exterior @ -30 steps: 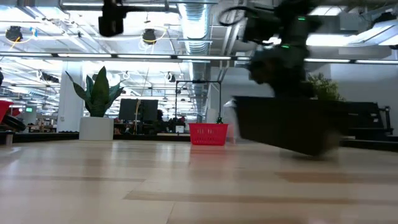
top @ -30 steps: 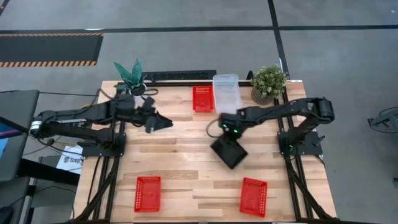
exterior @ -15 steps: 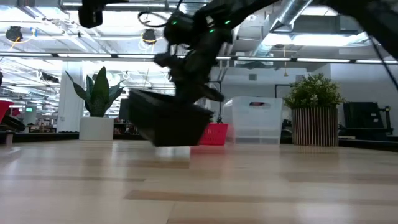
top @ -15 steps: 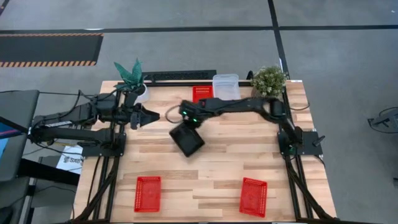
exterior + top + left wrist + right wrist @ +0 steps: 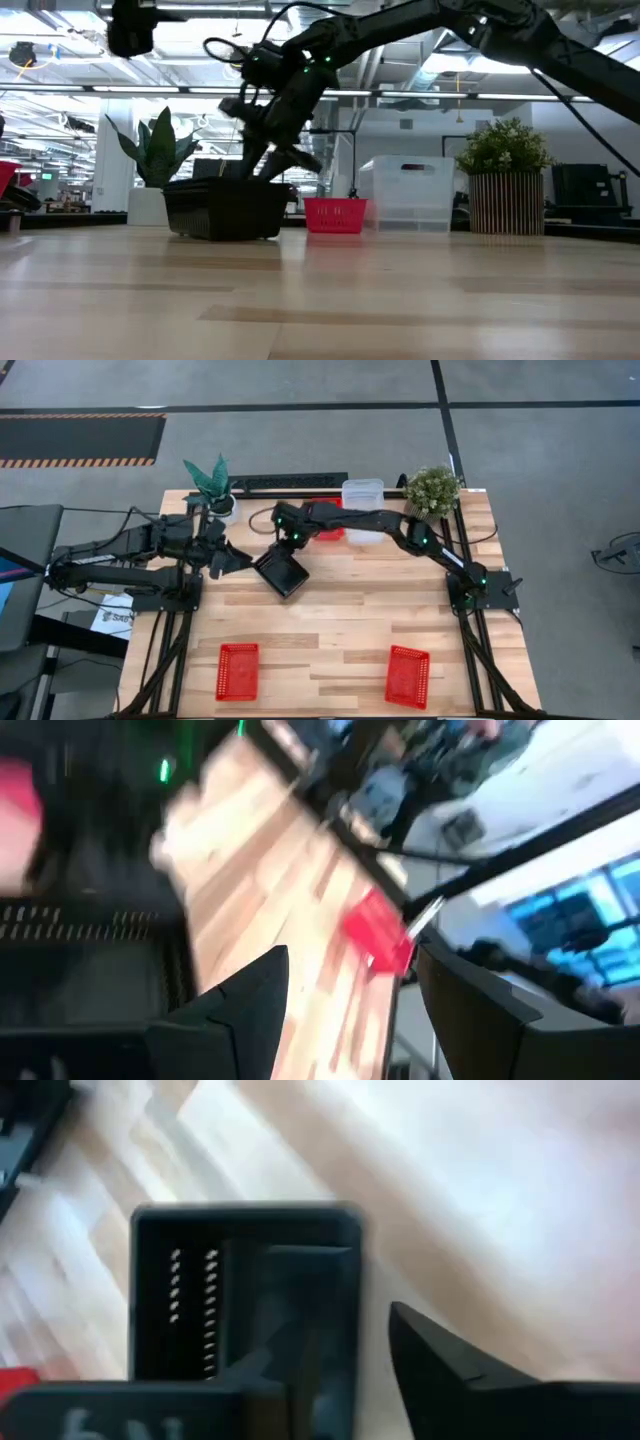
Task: Stack baskets by color
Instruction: Move the stacked black bin to the top left of the table
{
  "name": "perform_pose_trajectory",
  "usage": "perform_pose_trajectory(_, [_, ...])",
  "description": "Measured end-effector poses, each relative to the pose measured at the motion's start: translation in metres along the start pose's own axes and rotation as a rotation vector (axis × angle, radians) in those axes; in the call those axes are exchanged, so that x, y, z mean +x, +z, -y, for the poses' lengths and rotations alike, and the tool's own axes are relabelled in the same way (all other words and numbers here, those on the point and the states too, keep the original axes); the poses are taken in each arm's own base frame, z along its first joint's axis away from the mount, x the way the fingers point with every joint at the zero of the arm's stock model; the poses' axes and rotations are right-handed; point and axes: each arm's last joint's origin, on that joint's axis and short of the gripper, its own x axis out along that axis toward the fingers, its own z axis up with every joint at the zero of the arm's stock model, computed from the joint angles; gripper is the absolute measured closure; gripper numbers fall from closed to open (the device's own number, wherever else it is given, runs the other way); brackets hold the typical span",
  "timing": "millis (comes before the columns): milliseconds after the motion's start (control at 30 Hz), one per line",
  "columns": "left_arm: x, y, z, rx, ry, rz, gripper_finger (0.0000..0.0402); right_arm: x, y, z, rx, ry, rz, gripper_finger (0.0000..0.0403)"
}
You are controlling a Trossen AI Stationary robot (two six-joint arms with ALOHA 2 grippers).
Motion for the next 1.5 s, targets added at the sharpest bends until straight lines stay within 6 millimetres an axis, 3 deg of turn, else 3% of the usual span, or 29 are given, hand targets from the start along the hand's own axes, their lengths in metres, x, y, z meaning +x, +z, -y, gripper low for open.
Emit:
perform_pose_trajectory(133, [0.0,-0.011,-0.007,-0.027,0.099,-0.079,0.0197,-0.042,0.016,0.014,-0.018,-0.025,0.011,0.0224])
perform_pose_trajectory(233, [0.006,-0.021,-0.012,-0.046,0.222,-0.149,0.0212,-0.099,0.02,0.017,-0.075,-0.045,0.025,0.0213])
perform_pose_trajectory(333, [0.021,-0.031,-0.014,-0.02,0.325,-0.225,0.0237,-0.154,0.011,0.014,-0.137,-0.087,0.022,0.0217])
perform_pose_trajectory(600, [0.084,-0.061,-0.01,0.032,0.431,-0.404,0.0316,-0.292,-0.047,-0.012,-0.214,-0.097,0.103,0.0248])
perform_pose_trajectory(767, [0.117,-0.076,-0.014,0.029,0.439,-0.5,0.0382,-0.36,-0.095,-0.027,-0.219,-0.066,0.219,0.027])
perform_pose_trajectory(867, [0.131,-0.084,-0.019,0.012,0.445,-0.56,0.0396,-0.391,-0.12,-0.032,-0.223,-0.059,0.303,0.0281])
perform_pose_trajectory(1033, [0.15,-0.091,-0.036,0.066,0.553,-0.583,0.0401,-0.421,-0.147,-0.035,-0.196,-0.079,0.43,0.0293])
perform_pose_trajectory(1167, [0.167,-0.088,-0.055,0.117,0.658,-0.528,0.04,-0.428,-0.163,-0.039,-0.189,-0.074,0.43,0.0295])
perform_pose_trajectory(1367, [0.173,-0.065,-0.092,0.137,0.827,-0.479,0.0401,-0.409,-0.189,-0.058,-0.217,-0.056,0.299,0.0295])
perform_pose_trajectory(1500, [0.167,-0.041,-0.116,0.132,0.93,-0.421,0.0401,-0.382,-0.21,-0.076,-0.225,-0.067,0.195,0.0295])
